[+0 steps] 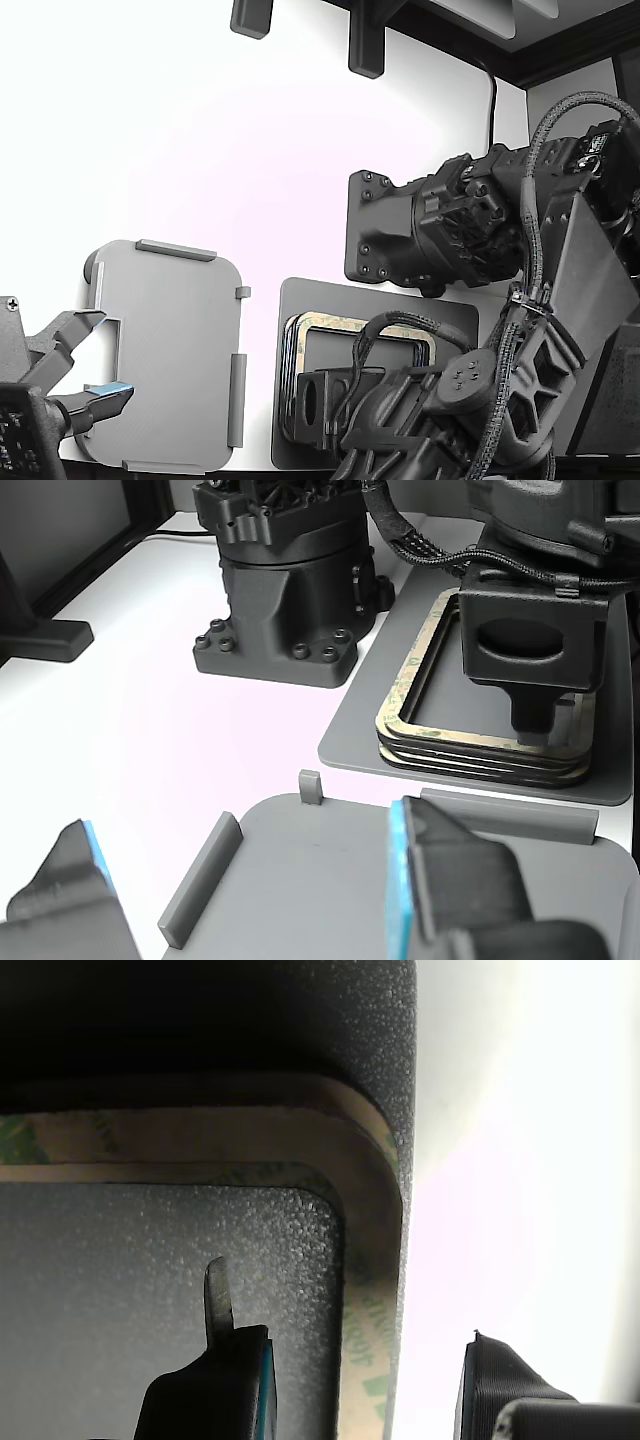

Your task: Move top rectangular frame to the holder.

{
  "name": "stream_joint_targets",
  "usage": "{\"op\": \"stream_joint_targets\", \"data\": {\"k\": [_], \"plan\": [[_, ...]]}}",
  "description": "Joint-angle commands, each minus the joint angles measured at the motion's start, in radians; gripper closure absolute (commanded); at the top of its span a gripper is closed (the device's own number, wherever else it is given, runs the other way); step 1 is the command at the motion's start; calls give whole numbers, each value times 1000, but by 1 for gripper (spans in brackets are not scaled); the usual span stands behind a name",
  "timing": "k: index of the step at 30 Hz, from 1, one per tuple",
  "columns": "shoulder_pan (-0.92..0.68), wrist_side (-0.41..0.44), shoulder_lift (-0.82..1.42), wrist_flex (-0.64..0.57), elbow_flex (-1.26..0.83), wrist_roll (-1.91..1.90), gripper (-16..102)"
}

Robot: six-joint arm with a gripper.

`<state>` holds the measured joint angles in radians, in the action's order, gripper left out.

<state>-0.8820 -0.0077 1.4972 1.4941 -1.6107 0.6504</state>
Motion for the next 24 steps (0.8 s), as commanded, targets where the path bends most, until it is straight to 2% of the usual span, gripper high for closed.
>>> {"op": "stream_joint_targets", "data": {"k": [1,9,24], "plan": [[8,2,11,0,28,28,9],[11,5,-28,12,55,29,12],[17,15,-46,12,64,-26,30]]}}
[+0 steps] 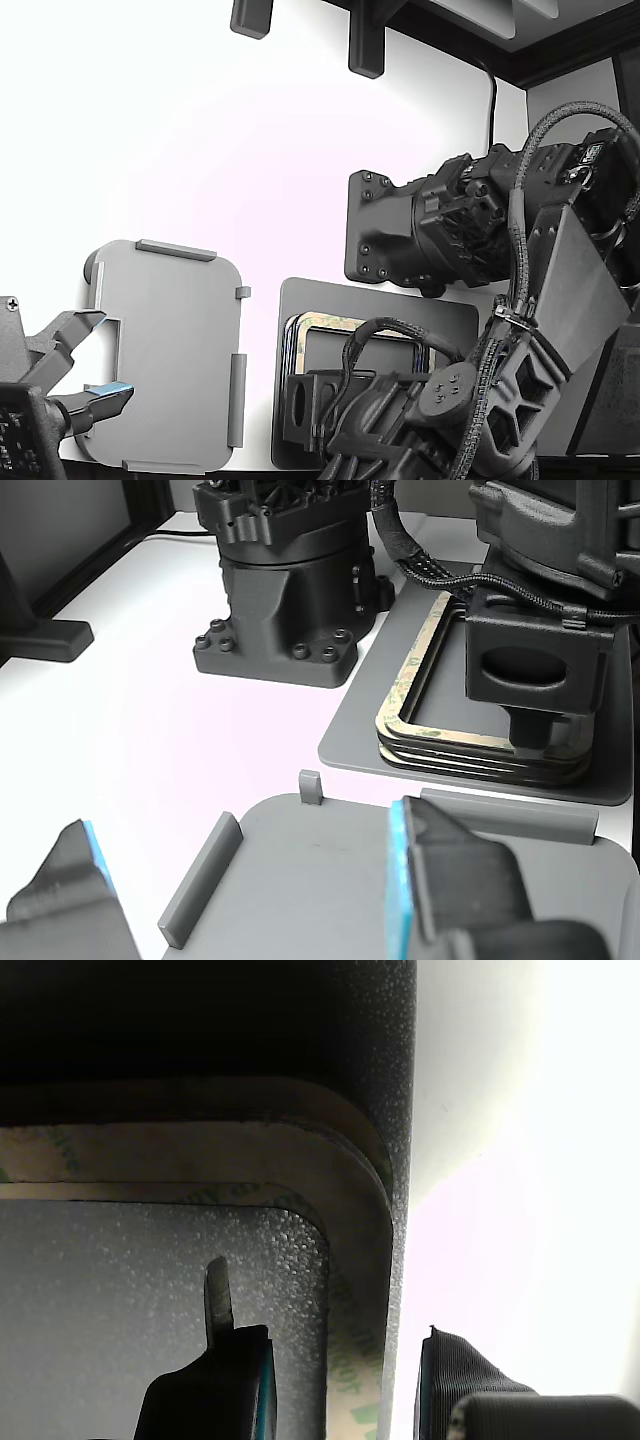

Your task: Move top rectangular frame to the holder.

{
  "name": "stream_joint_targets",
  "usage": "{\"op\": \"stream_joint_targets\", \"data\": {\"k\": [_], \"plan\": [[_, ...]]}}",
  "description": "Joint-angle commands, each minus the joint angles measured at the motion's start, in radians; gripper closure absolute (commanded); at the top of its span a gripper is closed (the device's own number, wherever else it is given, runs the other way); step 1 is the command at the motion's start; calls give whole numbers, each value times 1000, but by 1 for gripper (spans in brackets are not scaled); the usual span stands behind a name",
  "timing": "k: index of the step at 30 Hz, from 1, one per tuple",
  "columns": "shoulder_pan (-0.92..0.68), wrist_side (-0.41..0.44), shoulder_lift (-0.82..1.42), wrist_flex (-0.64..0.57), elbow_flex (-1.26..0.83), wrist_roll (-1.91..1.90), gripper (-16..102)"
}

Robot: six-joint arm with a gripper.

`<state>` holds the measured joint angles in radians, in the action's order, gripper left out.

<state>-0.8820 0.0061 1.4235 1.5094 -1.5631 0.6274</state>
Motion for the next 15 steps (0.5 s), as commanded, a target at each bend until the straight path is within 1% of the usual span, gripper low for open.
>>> {"op": "stream_joint_targets", "data": {"k": [1,9,15], "plan": [[17,3,28,-3,15,-5,30],[20,5,43,-15,-11,-9,35],[25,12,41,-15,-12,-14,43]]}}
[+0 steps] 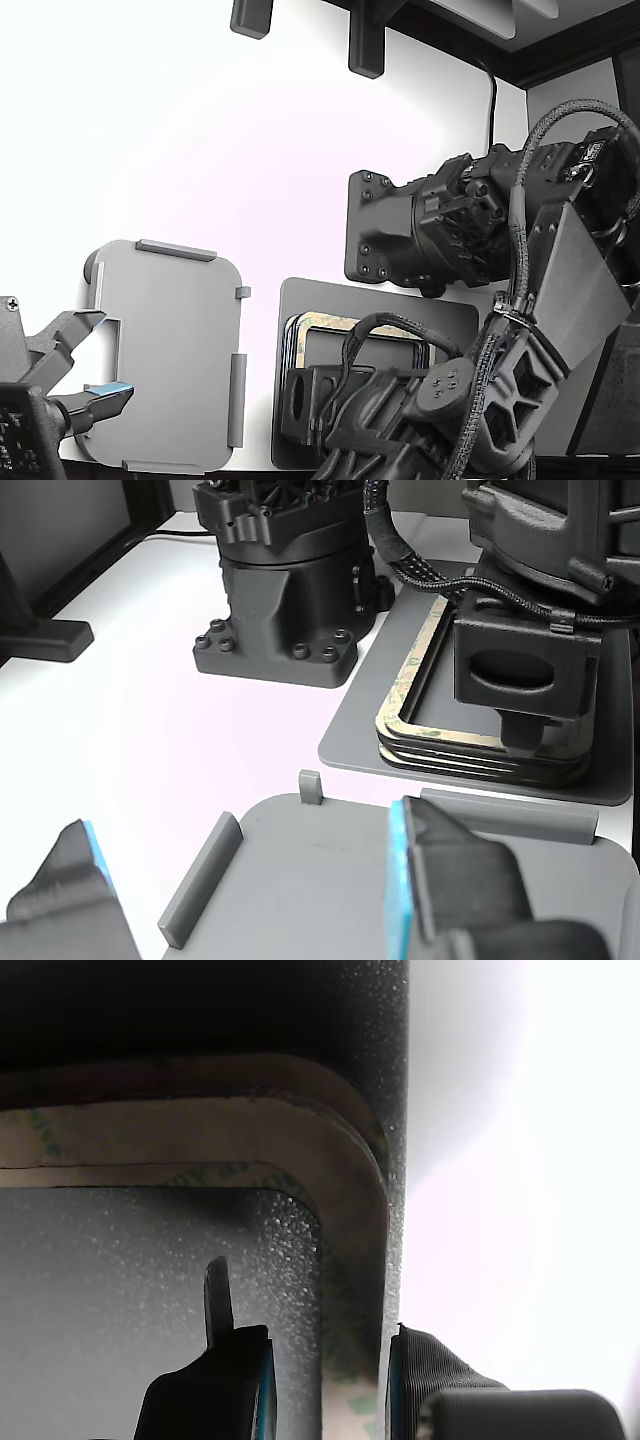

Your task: Move top rectangular frame to the holder.

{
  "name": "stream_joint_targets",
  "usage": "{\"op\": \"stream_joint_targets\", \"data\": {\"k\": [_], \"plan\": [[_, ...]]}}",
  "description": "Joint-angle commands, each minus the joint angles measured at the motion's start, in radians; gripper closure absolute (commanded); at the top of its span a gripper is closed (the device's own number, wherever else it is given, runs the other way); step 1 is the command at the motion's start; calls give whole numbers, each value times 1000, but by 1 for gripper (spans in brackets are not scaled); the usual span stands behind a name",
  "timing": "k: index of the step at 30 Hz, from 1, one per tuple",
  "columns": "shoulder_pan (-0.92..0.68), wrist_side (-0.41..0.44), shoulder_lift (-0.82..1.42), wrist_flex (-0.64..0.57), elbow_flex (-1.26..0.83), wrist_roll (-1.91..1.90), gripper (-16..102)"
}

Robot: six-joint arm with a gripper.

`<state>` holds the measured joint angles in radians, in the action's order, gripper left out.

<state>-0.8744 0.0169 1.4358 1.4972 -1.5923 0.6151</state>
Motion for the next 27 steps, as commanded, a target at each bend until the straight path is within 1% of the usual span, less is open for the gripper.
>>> {"op": "stream_joint_targets", "data": {"k": [1,10,21,24,25,27], "plan": [[18,3,29,-3,17,-5,44],[20,3,26,-18,11,-6,45],[21,3,17,-21,14,-8,54],[21,8,17,-20,14,-9,59],[21,12,17,-20,12,-14,64],[21,23,17,-20,14,-23,77]]}}
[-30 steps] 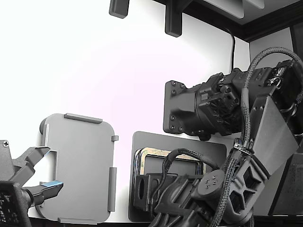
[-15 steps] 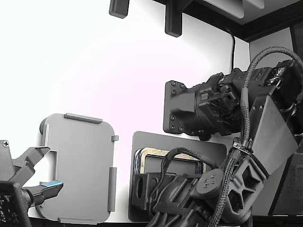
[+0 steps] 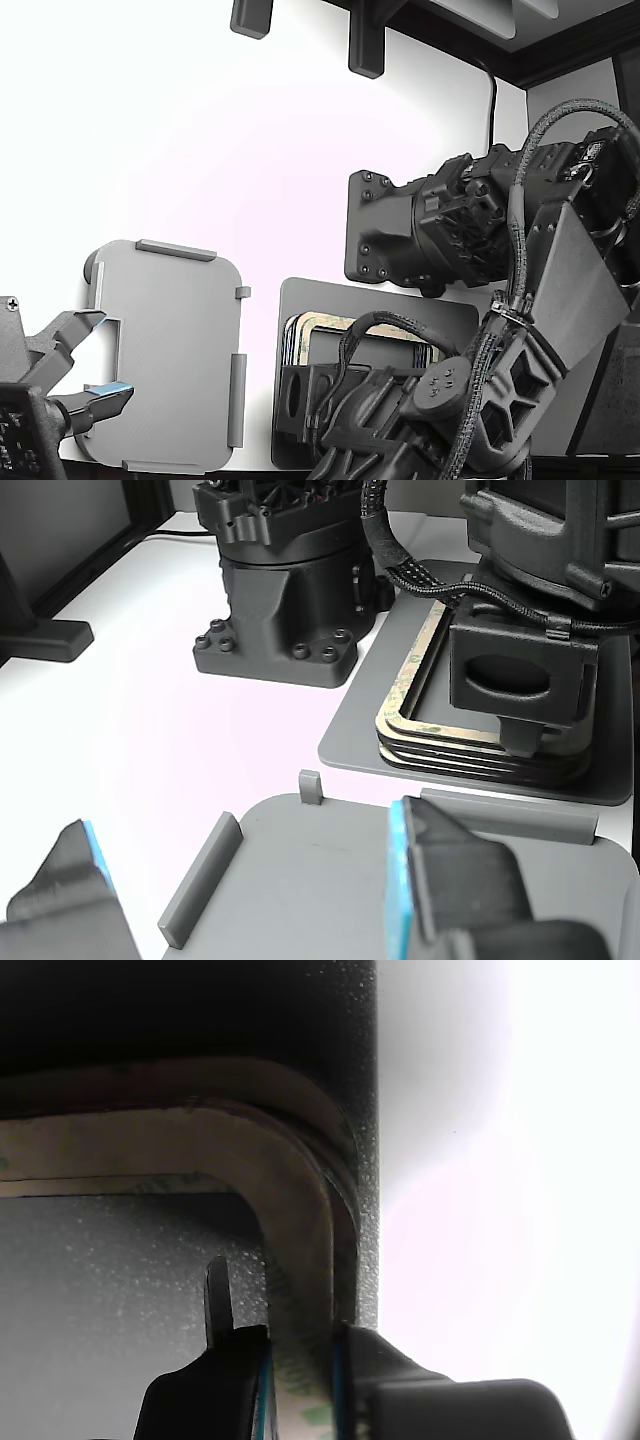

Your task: Move top rectangular frame to the holder.

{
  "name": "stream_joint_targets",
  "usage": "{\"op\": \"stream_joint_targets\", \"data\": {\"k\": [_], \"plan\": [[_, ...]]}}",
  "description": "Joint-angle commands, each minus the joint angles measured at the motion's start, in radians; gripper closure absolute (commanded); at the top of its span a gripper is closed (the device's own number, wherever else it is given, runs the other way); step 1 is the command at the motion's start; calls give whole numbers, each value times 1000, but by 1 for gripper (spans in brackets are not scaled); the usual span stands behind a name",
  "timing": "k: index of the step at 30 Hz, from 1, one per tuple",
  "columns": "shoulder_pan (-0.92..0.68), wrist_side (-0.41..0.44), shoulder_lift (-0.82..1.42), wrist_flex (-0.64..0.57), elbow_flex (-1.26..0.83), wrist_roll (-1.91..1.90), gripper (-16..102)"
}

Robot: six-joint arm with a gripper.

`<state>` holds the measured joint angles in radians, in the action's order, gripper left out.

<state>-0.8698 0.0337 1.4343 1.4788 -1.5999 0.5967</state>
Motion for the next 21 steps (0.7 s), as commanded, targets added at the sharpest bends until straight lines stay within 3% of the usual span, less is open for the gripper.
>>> {"op": "stream_joint_targets", "data": {"k": [1,4,21], "plan": [[17,12,18,-2,25,-14,83],[18,25,18,6,41,-28,97],[69,9,49,176,222,-89,97]]}}
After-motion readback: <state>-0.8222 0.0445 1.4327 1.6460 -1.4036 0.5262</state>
